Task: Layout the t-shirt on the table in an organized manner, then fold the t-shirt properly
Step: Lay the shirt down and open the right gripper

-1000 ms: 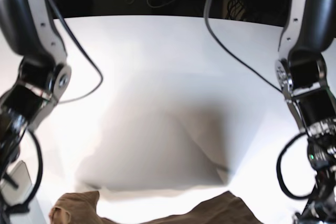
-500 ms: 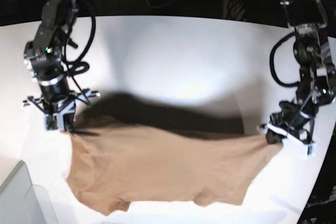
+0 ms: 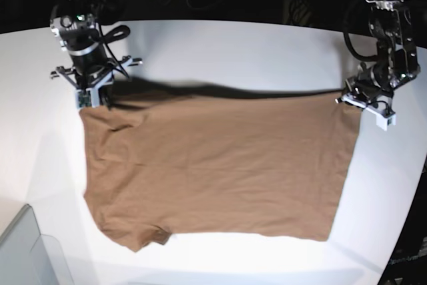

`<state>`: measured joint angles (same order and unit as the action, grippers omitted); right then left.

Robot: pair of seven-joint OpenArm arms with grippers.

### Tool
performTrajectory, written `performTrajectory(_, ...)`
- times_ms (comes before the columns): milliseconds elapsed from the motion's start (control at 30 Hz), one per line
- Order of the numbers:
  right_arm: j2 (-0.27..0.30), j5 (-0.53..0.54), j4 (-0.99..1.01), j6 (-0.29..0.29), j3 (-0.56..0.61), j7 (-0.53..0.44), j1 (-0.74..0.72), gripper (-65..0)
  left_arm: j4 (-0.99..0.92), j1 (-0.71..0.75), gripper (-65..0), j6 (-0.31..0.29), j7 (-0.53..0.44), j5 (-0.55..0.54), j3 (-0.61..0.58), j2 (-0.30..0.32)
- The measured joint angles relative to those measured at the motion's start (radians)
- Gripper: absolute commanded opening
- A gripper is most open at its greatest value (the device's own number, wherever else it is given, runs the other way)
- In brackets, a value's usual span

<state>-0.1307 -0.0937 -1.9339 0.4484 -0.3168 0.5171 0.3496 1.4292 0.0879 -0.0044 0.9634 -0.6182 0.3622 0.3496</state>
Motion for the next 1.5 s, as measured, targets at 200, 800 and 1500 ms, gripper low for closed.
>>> performTrajectory(200, 0.000, 0.001, 0.002, 0.000, 0.004, 0.012, 0.048, -55.6, 0.000, 0.059, -64.6, -0.005, -0.030, -0.020, 0.055, 0.006)
performTrajectory(800, -0.027, 0.047, -0.043, -0.004, -0.077, 0.006, 0.151, -31.7, 0.005, 0.084, -64.7, -0.008, -0.045, -0.031, 0.060, 0.005)
performTrajectory(1500, -0.028, 0.110, -0.001, 0.000, -0.045, 0.004, 0.081, -31.7, 0.092, 0.102, -64.7, -0.003, 0.005, -0.008, 0.059, -0.003)
